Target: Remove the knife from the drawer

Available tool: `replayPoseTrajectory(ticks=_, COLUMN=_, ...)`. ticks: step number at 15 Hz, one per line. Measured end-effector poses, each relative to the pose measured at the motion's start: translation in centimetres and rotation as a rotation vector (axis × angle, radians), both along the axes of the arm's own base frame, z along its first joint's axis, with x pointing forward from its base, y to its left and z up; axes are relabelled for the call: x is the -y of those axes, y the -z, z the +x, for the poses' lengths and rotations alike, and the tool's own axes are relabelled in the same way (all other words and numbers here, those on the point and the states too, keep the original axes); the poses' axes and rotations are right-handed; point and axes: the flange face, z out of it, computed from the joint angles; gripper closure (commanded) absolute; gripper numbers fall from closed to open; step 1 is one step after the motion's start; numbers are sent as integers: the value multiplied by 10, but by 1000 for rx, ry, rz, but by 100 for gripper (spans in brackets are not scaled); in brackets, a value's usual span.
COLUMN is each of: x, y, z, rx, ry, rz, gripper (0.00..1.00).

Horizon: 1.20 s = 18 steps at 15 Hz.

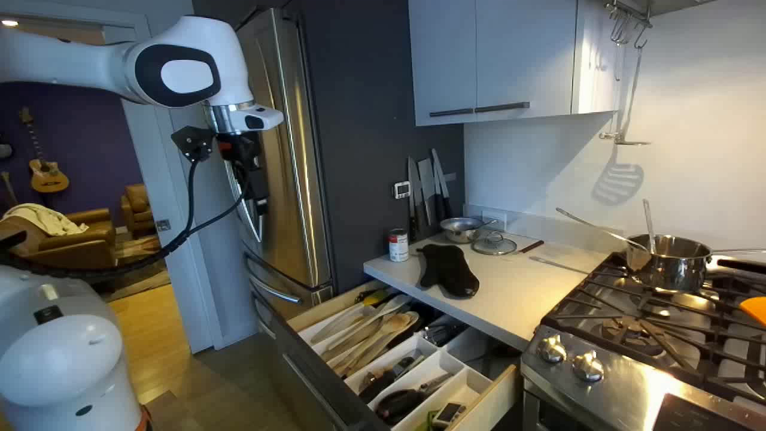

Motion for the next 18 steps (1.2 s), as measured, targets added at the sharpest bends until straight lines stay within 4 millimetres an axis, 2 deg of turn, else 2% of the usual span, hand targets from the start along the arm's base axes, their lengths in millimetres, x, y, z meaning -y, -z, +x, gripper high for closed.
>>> replayPoseTrajectory(ticks=9, x=0, y=0, z=0, rx=0, ry=0, rz=0, gripper=0)
replayPoseTrajectory(ticks=12, x=4, y=8, z=11, rx=10, ry=21, rz=-7, gripper=0)
replayPoseTrajectory(ticks=14, x=11, y=29, z=28, rx=14, ry=46, rz=-31, gripper=0)
replayPoseTrajectory(ticks=18, x=28, y=94, z=63, rx=-9, ry=46, rz=-127, gripper=0)
